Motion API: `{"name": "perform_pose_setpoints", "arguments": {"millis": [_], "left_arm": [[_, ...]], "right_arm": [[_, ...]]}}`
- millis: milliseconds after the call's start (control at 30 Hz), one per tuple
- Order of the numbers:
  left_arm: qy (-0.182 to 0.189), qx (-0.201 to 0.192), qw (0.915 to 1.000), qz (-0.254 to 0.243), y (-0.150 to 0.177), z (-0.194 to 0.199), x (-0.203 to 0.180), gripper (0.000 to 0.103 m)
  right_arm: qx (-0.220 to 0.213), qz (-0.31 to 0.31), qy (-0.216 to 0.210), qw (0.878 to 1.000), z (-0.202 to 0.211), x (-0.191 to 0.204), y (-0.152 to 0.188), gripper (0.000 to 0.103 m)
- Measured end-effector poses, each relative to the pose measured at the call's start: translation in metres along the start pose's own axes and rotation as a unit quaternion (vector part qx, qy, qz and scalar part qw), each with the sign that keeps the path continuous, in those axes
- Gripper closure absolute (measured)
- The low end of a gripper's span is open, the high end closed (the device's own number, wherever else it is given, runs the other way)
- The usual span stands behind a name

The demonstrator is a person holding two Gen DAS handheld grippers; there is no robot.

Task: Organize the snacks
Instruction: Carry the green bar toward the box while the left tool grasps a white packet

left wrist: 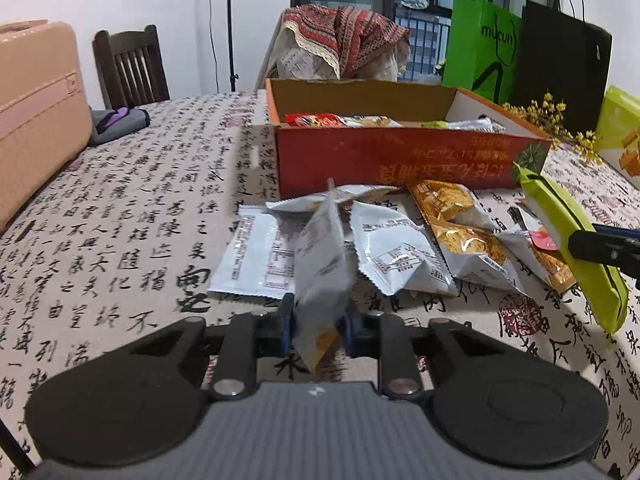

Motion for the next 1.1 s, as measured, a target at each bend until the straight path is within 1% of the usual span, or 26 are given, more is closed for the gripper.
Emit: {"name": "perform_pose_setpoints", "arguments": {"millis": [300, 567, 800, 1100], "left_arm": [[0.003, -0.032, 0.9995, 0.007, -0.006, 0.025, 0.003, 0.082], [0.012, -0.068, 0.9975, 0.016, -0.023, 0.043, -0.001, 0.082], [0.028, -0.098, 0.9943, 0.033, -0.046, 0.05, -0.007, 0.082], [0.043, -0.129, 0.99, 0.039, -0.085, 0.047, -0.024, 0.082]], "right_arm": [[-0.002, 0.004, -0.001, 1.0, 0.005, 0.0, -0.003, 0.072], [-0.011, 0.001, 0.004, 1.0, 0.008, -0.004, -0.01, 0.071], [-0.03, 0.007, 0.005, 0.999, 0.01, -0.002, -0.033, 0.072], [-0.053, 0.007, -0.005, 0.999, 0.002, 0.004, -0.07, 0.071]]}}
Point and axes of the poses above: each gripper's, at about its wrist camera, not at the fingertips, and z roughly against the way its jaws point, x to its left, y to its underside, the point moved 10 cm from there along -z, roughly the way its jaws point, and after that the axes turned 5 degrees about y, right-handed, at the moved point
